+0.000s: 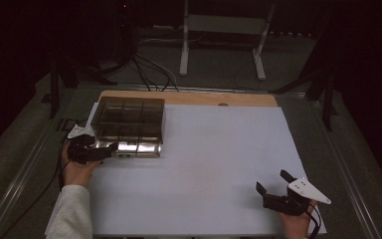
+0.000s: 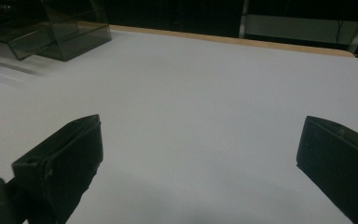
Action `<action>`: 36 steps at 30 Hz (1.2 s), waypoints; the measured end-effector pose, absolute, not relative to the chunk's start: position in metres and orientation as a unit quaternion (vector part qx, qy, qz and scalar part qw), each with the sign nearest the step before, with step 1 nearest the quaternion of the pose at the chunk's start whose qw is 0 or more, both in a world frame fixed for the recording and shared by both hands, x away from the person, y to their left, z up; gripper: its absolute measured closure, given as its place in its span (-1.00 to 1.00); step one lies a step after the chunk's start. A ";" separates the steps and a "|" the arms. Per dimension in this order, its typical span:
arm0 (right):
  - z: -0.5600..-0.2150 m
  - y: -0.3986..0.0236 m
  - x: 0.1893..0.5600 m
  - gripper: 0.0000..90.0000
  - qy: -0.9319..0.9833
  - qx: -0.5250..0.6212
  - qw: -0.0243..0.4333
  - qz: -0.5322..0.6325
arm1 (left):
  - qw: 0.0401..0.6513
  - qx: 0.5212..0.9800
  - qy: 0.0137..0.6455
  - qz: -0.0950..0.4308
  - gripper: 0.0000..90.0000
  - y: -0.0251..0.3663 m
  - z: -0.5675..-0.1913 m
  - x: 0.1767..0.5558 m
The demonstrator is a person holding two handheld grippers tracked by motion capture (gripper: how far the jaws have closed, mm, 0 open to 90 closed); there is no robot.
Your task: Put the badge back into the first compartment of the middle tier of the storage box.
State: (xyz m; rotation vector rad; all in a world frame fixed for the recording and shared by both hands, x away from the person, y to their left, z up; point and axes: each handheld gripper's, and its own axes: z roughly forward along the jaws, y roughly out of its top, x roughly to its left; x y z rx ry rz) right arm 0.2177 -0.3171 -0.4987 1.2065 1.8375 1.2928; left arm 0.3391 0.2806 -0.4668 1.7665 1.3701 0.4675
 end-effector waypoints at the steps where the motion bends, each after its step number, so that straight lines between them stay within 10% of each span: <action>1: -0.499 -0.317 0.218 -0.98 0.689 0.453 0.291 0.485 | 0.419 0.703 0.543 0.187 -0.96 0.280 -0.465 0.339; 36: -0.498 -0.317 0.217 -0.98 0.688 0.453 0.293 0.486 | 0.432 0.713 0.510 0.214 -0.99 0.265 -0.447 0.326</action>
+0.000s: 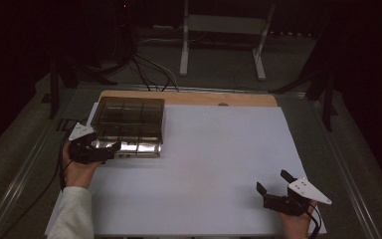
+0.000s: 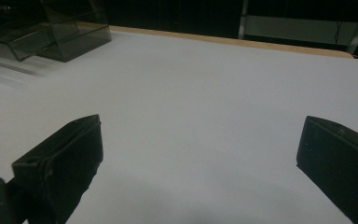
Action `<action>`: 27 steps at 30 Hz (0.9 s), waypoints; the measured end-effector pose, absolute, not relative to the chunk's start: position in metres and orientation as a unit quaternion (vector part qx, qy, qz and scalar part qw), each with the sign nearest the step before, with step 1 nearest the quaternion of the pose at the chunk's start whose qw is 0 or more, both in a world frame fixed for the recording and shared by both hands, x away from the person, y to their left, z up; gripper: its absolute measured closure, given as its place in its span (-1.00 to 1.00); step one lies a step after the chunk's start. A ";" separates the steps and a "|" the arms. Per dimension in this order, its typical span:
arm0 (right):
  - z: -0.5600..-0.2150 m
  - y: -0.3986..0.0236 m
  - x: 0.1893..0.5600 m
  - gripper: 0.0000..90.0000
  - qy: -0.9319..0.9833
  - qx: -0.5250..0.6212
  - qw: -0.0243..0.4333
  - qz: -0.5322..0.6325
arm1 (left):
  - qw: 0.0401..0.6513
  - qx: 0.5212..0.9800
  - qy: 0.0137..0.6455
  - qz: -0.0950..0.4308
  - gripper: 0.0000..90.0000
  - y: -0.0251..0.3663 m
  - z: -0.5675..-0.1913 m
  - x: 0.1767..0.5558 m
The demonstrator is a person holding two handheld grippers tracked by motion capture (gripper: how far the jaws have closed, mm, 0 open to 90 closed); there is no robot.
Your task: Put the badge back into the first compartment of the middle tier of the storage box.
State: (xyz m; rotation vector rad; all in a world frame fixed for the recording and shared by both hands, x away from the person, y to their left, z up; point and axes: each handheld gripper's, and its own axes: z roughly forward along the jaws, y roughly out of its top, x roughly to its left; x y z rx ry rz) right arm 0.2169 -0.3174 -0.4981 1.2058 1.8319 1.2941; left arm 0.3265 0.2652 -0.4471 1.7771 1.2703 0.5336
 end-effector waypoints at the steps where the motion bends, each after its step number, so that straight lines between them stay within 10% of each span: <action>1: -0.498 -0.318 0.217 -0.98 0.688 0.453 0.293 0.486 | 0.434 0.713 0.508 0.213 -0.99 0.265 -0.447 0.326; 27: -0.499 -0.318 0.217 -0.98 0.688 0.455 0.290 0.486 | 0.463 0.708 0.483 0.225 -0.99 0.256 -0.446 0.309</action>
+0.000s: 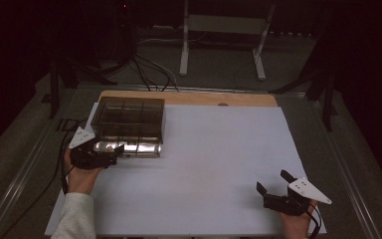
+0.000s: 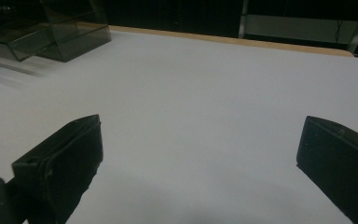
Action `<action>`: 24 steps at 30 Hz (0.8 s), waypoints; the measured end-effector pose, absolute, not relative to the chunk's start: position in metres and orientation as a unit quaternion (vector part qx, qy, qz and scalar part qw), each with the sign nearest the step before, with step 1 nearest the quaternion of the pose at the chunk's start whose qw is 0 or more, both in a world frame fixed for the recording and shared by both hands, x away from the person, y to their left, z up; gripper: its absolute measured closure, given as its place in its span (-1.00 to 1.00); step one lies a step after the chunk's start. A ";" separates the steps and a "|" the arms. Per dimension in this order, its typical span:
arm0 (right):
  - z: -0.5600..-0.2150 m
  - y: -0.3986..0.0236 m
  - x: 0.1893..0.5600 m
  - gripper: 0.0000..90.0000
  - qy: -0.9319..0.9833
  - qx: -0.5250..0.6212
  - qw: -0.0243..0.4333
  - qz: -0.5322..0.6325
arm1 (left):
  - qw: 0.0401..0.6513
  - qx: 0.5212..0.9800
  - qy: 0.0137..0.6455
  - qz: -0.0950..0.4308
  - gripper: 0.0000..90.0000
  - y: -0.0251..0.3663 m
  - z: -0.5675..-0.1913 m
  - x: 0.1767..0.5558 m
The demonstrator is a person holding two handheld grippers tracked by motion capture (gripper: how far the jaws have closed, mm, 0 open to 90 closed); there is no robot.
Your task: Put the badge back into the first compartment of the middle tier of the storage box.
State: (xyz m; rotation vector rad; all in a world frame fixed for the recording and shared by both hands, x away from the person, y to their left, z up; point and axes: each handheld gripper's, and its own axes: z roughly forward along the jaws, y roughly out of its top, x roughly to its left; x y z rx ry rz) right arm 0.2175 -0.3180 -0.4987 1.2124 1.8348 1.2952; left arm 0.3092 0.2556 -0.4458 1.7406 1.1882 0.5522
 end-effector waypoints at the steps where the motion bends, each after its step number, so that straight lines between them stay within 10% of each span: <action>1: -0.499 -0.318 0.218 -0.98 0.688 0.454 0.290 0.486 | 0.463 0.708 0.483 0.226 -0.99 0.256 -0.446 0.308; 24: -0.498 -0.319 0.217 -0.98 0.687 0.454 0.292 0.487 | 0.475 0.703 0.475 0.233 -0.99 0.257 -0.450 0.292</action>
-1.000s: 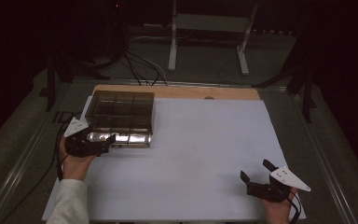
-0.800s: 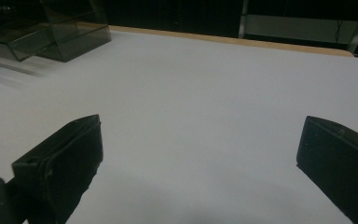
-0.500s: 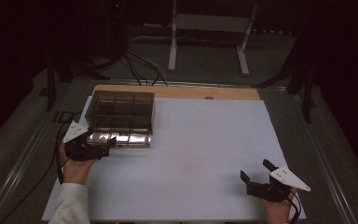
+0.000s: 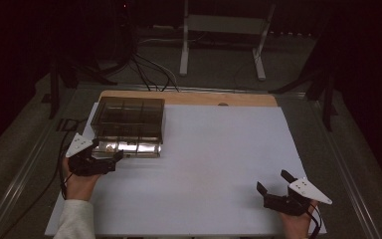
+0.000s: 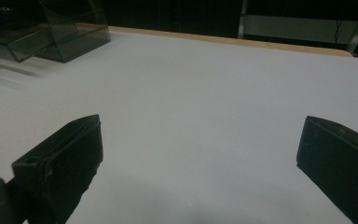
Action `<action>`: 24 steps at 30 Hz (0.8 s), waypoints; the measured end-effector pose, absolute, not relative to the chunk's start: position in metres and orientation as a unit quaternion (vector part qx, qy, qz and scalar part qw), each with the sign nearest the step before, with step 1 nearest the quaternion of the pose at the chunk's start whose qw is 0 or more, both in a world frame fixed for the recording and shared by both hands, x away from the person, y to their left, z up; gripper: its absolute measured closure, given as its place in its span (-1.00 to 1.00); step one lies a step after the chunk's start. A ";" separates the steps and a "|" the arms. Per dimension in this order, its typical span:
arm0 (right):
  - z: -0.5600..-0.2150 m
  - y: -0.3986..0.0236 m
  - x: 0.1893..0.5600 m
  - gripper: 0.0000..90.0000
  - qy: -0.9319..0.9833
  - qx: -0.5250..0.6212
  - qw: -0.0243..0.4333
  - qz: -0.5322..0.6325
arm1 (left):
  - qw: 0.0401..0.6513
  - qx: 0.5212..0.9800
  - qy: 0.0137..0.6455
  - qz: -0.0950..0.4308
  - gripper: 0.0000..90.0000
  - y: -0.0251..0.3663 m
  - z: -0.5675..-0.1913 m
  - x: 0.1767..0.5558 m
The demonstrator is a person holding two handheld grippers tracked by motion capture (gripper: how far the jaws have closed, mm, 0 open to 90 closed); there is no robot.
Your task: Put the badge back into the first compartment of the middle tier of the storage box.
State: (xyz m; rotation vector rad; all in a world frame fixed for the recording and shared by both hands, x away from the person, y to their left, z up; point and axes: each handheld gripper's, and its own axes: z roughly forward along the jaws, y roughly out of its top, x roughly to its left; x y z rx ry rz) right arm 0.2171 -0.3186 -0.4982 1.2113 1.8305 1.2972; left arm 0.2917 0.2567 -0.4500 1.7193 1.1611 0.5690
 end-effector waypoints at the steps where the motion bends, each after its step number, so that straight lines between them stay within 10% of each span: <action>1: -0.498 -0.319 0.217 -0.98 0.687 0.454 0.292 0.487 | 0.475 0.704 0.474 0.232 -0.99 0.257 -0.450 0.291; 24: -0.498 -0.319 0.217 -0.98 0.687 0.454 0.293 0.486 | 0.467 0.709 0.477 0.226 -0.99 0.265 -0.471 0.277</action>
